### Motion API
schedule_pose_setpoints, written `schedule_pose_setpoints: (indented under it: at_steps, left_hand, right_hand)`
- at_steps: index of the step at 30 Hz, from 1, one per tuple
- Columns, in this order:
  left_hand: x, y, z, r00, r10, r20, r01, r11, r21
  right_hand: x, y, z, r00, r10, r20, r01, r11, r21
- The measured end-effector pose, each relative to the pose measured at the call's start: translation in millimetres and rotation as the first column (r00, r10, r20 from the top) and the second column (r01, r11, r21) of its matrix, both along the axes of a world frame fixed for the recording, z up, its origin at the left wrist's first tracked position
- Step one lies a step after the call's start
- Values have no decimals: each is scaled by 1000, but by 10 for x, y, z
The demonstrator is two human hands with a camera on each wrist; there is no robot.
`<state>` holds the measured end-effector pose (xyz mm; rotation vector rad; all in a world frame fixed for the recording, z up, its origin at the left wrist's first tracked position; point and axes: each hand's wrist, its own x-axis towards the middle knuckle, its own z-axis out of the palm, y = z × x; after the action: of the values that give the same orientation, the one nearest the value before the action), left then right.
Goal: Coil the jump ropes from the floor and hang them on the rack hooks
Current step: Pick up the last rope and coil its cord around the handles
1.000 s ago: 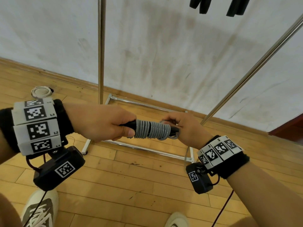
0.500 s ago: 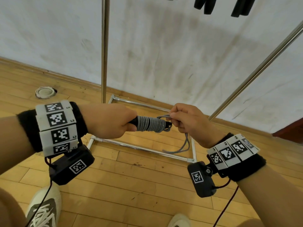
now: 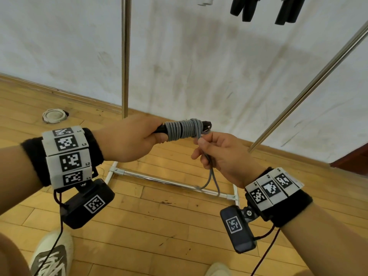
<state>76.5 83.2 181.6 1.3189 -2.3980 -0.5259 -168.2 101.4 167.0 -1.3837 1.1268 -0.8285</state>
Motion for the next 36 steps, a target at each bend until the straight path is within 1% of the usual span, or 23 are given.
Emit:
schedule_pose_setpoints:
  at_steps: [4,6,10,14,16,18,20,24,25,27,29,30,31,33,34,35,36]
  left_hand:
    - [7,-11,24,998,-19,-56,24,996,82]
    - [7,3,30,994,-35,-99,47,991,128]
    - [18,38,65,980,-62,-191,104,970,218]
    - [15,79,87,973,-111,-201,163,952,259]
    - [20,84,98,971,-122,-206,180,938,296]
    - [29,88,114,968,-142,-206,206,921,331]
    - [33,99,122,966,-168,-197,231,904,359]
    - [44,111,125,960,-196,-200,264,870,416]
    - [42,112,129,958,-206,-198,275,859,432]
    - [29,121,131,954,-237,-186,297,841,452]
    - [20,133,119,946,-273,-175,324,821,469]
    - [17,140,108,942,-291,-170,337,810,481]
    - [15,147,98,939,-305,-158,343,800,492]
    - [6,149,75,940,-321,-114,333,796,505]
    - [3,145,58,942,-323,-86,321,801,506]
    - [-3,139,39,944,-326,-52,307,807,504]
    - [-10,134,18,943,-333,-11,294,814,500]
  right_hand:
    - [-2,3,-82,997,-32,-73,32,999,-3]
    - [-3,8,-122,996,-18,-93,15,999,-33]
    - [-43,-11,-195,996,93,-12,-94,993,-73]
    - [-103,-34,-239,989,151,-3,-151,986,-77]
    - [-129,-34,-252,986,151,-73,-157,984,-87]
    - [-153,-36,-257,970,121,-211,-149,982,-118]
    - [-179,-59,-269,942,112,-316,-169,973,-159]
    - [-144,-89,-277,898,159,-410,-292,913,-284]
    - [-147,-106,-278,882,155,-445,-306,907,-290]
    - [-138,-106,-272,853,153,-500,-311,917,-250]
    - [-154,-118,-287,826,168,-538,-378,873,-309]
    - [-157,-130,-290,797,169,-580,-423,841,-337]
    - [-158,-154,-285,740,144,-657,-459,822,-336]
    - [-189,-223,-287,562,38,-826,-480,829,-288]
    - [-202,-248,-272,521,-5,-854,-448,850,-278]
    - [-211,-257,-249,538,-19,-843,-404,872,-277]
    - [-214,-257,-220,598,-13,-802,-356,892,-280]
